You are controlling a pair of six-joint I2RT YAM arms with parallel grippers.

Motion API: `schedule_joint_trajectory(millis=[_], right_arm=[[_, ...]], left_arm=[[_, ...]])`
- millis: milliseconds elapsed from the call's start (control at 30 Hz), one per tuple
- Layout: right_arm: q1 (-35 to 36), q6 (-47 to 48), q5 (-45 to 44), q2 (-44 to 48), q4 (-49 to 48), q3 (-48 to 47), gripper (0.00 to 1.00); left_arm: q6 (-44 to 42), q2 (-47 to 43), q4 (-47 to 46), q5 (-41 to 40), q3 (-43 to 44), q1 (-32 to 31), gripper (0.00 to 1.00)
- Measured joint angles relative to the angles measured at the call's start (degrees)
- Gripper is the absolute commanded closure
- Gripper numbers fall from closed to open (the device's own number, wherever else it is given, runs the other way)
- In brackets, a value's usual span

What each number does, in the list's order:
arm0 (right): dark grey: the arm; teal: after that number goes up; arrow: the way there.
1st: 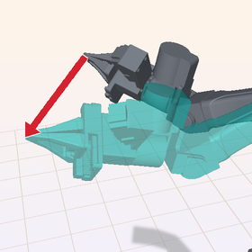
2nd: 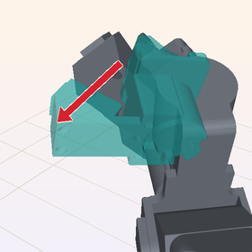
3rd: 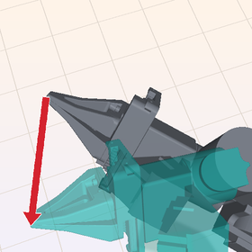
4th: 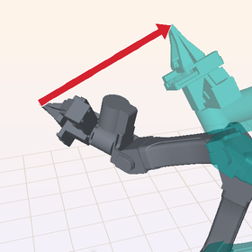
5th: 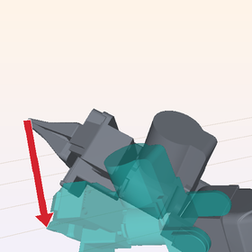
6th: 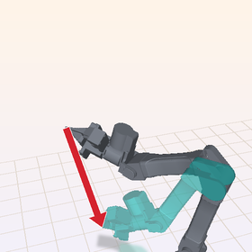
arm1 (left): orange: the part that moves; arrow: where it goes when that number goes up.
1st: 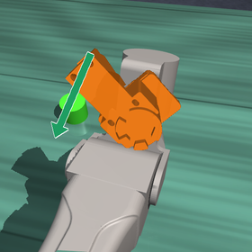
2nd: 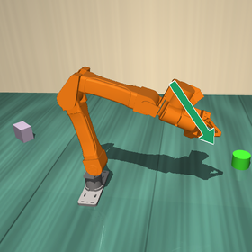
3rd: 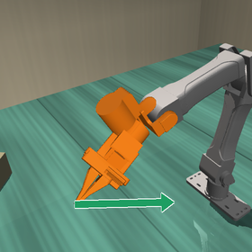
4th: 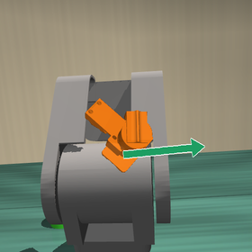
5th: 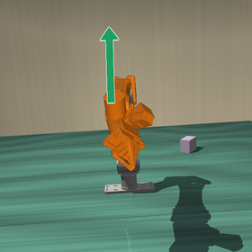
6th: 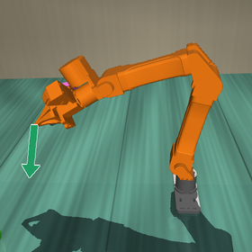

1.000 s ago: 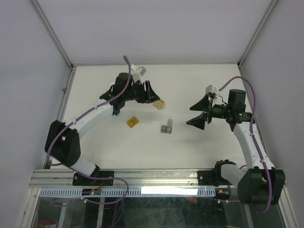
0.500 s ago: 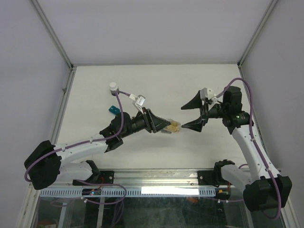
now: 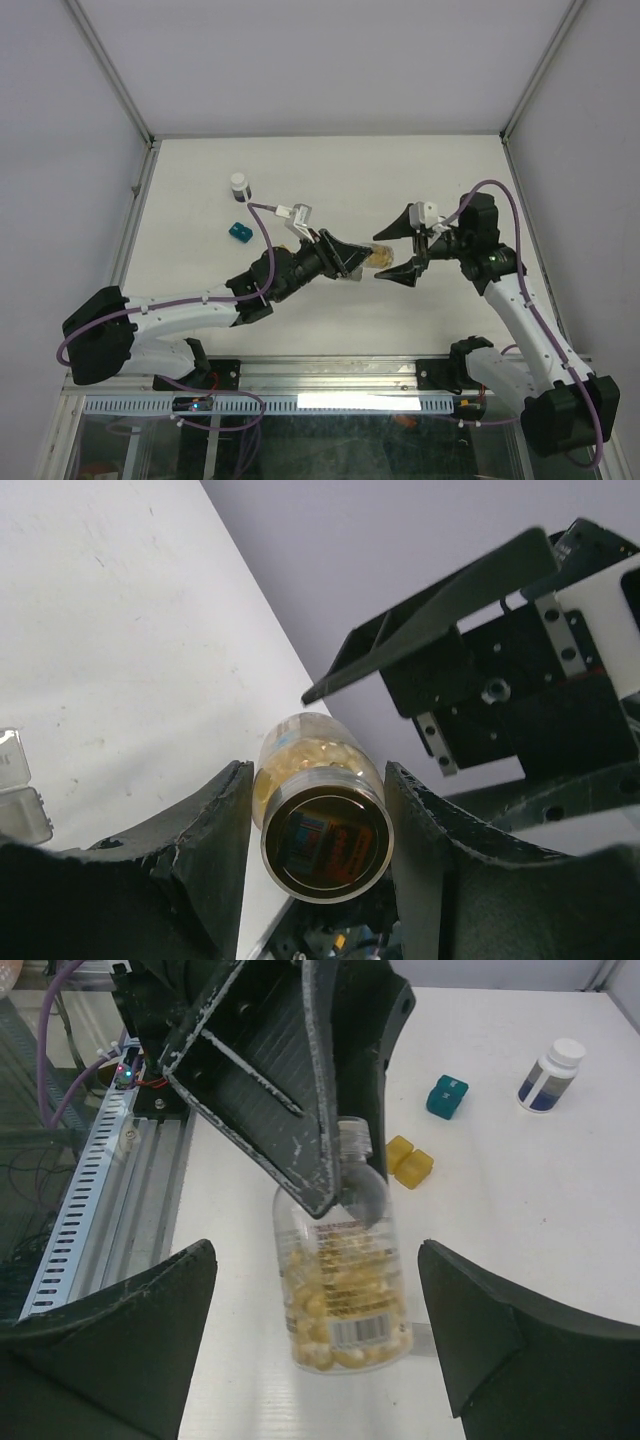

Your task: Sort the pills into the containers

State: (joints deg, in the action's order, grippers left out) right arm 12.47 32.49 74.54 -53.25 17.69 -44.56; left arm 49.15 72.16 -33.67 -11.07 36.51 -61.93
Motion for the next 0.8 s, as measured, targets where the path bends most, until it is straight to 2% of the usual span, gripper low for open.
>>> schedule_joint_trajectory(millis=[433,533,600,633,733,800], right_arm=[[7.1,2.9,-8.5,-2.6,-2.1,2.3,0.43],[8.3,3.6,-10.0,-3.0,-2.5,2.3,0.53],[8.4,4.0,-10.6,-3.0,-2.5,2.3,0.66],[8.6,4.1,-10.6,-3.1,-2.5,2.3,0.74],[8.6,4.5,-10.8,-3.1,-2.2,2.3,0.92],[8.6,4.8,-10.7,-3.1,-1.8,2.2,1.0]], left_arm=[[4.2,2.0,0.3,-2.3,1.4,-0.8,1.0],[4.5,2.1,0.3,-2.3,1.4,-0.8,1.0],[4.5,2.1,0.6,-2.3,1.4,-0.8,1.0],[4.5,2.1,0.6,-2.3,1.4,-0.8,0.9],[4.5,2.1,0.7,-2.2,1.4,-0.8,0.48],[4.3,2.1,0.7,-2.1,1.4,-0.8,0.29]])
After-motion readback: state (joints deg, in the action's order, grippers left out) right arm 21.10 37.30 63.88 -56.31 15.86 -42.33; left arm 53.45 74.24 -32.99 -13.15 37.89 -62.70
